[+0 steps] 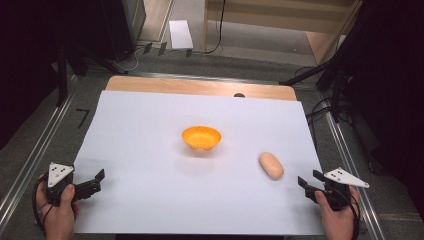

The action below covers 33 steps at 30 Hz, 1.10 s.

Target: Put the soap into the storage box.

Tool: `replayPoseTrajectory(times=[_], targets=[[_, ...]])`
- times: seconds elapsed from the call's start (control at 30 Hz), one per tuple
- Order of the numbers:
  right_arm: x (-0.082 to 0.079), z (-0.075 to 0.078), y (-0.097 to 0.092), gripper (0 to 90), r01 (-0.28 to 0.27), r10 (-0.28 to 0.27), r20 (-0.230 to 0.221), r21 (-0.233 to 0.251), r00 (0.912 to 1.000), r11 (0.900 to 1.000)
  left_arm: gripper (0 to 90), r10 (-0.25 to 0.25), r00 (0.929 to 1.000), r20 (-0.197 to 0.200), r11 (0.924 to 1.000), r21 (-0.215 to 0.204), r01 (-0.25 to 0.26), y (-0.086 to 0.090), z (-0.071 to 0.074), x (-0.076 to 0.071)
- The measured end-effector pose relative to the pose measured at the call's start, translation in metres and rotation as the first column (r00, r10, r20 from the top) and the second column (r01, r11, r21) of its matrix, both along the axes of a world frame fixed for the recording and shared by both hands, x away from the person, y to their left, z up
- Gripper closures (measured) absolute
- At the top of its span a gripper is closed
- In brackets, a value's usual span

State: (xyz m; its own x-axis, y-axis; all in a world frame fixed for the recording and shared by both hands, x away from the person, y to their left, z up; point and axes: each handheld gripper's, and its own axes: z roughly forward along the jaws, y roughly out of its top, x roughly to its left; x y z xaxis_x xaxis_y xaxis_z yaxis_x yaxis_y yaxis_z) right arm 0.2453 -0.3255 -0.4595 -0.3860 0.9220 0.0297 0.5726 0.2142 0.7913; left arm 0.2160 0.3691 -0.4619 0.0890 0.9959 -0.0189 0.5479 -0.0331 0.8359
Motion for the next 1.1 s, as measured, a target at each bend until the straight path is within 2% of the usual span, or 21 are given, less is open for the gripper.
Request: replayPoseTrajectory(times=[0.07, 0.1, 0.13, 0.17, 0.23, 0.33, 0.47, 0.5, 0.77, 0.83, 0.93, 1.07, 1.1], targets=[[0.004, 0.005, 0.006, 36.6, -0.026, 0.026, -0.021, -0.02, 0.9995, 0.9995, 3.9, 0.001, 1.0, 0.001, 1.0, -0.002, -0.001, 0.0, 0.0, 0.0], [0.009, 0.009, 0.012, 33.5, -0.06, 0.057, -0.072, -0.032, 0.9958, 0.9977, 3.9, 0.0, 1.0, 0.001, 1.0, -0.002, 0.0, 0.0, 0.0, 0.0], [0.009, 0.009, 0.012, 33.5, -0.06, 0.057, -0.072, -0.032, 0.9958, 0.9977, 3.9, 0.0, 1.0, 0.001, 1.0, -0.002, 0.0, 0.0, 0.0, 0.0], [0.013, 0.012, 0.019, 23.2, -0.077, 0.07, -0.125, -0.055, 0.9897, 0.9955, 3.8, 0.0, 1.0, 0.001, 1.0, -0.001, 0.0, 0.0, 0.0, 0.0], [0.015, 0.013, 0.022, 23.1, -0.087, 0.078, -0.143, -0.061, 0.9867, 0.9943, 3.8, 0.0, 1.0, 0.001, 1.0, -0.002, 0.0, 0.0, 0.0, 0.0], [0.025, 0.017, 0.031, 23.0, -0.13, 0.117, -0.2, -0.057, 0.9727, 0.9898, 3.9, -0.001, 1.0, 0.0, 1.0, -0.002, 0.001, 0.0, 0.0, 0.0], [0.036, 0.021, 0.044, 21.7, -0.146, 0.116, -0.265, -0.097, 0.9573, 0.9845, 3.8, -0.001, 1.0, 0.0, 1.0, 0.0, 0.001, 0.0, 0.0, 0.0], [0.04, 0.022, 0.048, 20.9, -0.15, 0.116, -0.287, -0.101, 0.9507, 0.9835, 3.9, -0.001, 1.0, 0.0, 1.0, 0.0, 0.001, 0.0, 0.0, 0.0], [0.058, 0.027, 0.062, 19.6, -0.172, 0.123, -0.379, -0.097, 0.9171, 0.9804, 3.9, -0.003, 1.0, 0.002, 1.0, 0.002, 0.003, 0.0, 0.0, 0.0], [0.063, 0.028, 0.067, 19.6, -0.175, 0.126, -0.393, -0.091, 0.9109, 0.9804, 3.9, -0.004, 1.0, 0.002, 1.0, 0.002, 0.004, 0.0, 0.0, 0.0], [0.067, 0.028, 0.071, 20.0, -0.174, 0.124, -0.401, -0.091, 0.9075, 0.9806, 3.9, -0.004, 1.0, 0.0, 1.0, 0.002, 0.004, -0.001, 0.0, 0.0], [0.075, 0.026, 0.078, 20.2, -0.177, 0.118, -0.431, -0.098, 0.8945, 0.9793, 3.9, -0.004, 1.0, 0.0, 1.0, 0.002, 0.004, 0.0, 0.0, 0.0], [0.08, 0.024, 0.081, 20.2, -0.18, 0.116, -0.447, -0.104, 0.8868, 0.9781, 3.9, -0.004, 1.0, 0.001, 1.0, 0.002, 0.004, 0.0, 0.0, 0.0]])
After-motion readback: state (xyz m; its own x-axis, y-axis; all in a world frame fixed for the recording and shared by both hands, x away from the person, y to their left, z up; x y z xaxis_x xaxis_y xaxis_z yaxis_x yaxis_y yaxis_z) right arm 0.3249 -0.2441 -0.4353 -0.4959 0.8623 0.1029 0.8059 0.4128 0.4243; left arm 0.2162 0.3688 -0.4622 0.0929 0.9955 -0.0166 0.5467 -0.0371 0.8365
